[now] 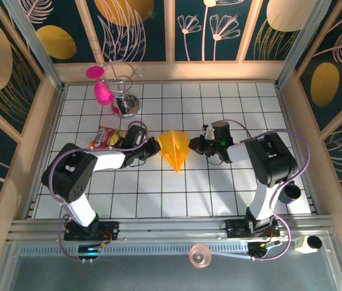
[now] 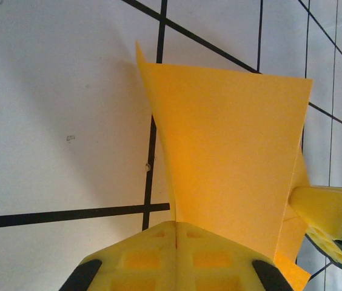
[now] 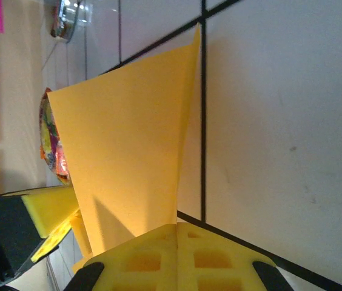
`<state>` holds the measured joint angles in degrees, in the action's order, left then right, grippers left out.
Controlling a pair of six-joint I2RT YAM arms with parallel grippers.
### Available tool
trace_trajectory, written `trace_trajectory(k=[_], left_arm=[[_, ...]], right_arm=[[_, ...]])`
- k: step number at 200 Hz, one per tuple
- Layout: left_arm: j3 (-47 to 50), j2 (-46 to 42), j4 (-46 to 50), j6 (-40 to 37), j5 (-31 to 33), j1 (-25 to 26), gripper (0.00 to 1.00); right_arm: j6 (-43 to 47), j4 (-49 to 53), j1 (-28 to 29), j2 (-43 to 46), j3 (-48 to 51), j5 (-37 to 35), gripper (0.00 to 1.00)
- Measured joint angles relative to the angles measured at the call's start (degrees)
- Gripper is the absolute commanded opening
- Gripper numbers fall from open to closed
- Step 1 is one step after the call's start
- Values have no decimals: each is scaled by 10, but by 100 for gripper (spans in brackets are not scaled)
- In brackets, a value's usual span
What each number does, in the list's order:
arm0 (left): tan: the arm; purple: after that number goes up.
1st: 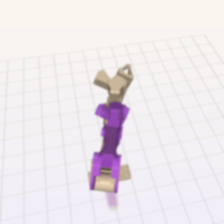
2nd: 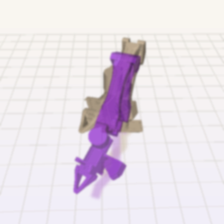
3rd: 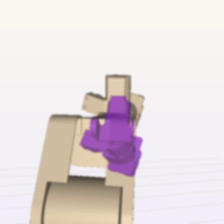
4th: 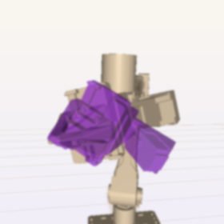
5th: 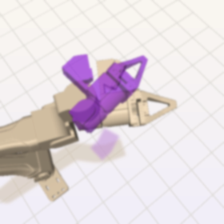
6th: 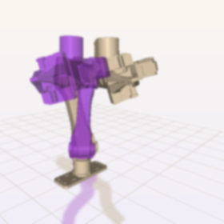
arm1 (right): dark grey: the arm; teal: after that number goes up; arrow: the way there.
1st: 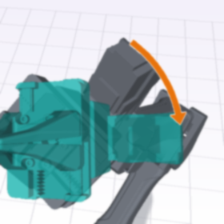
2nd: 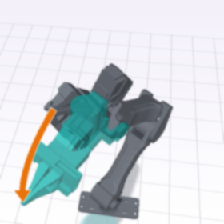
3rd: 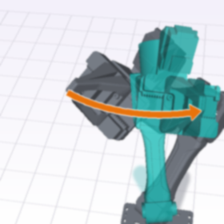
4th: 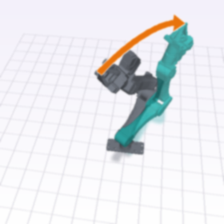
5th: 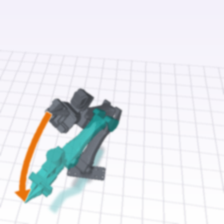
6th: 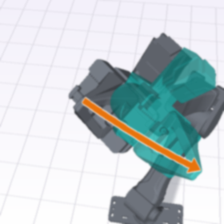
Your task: Fold a paper plane with a square sheet of paper (pick it up from the middle)
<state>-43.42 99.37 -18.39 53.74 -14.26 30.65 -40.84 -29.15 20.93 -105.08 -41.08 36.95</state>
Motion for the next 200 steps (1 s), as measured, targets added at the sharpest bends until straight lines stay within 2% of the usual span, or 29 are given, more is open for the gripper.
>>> trace_trajectory(k=[50,85,106,151,200], left_arm=[[0,12,-7,-1,-17,0,0],[0,12,-7,-1,-25,0,0],[-1,12,-7,-1,-31,0,0],[-1,12,-7,-5,-36,0,0],[-1,12,-7,-7,-38,0,0]], right_arm=[[19,73,0,28,-11,-35,38],[53,152,8,96,-23,-94,41],[70,194,44,118,-38,-132,42],[82,244,153,99,-75,-179,44],[90,266,174,61,-95,-195,50]])
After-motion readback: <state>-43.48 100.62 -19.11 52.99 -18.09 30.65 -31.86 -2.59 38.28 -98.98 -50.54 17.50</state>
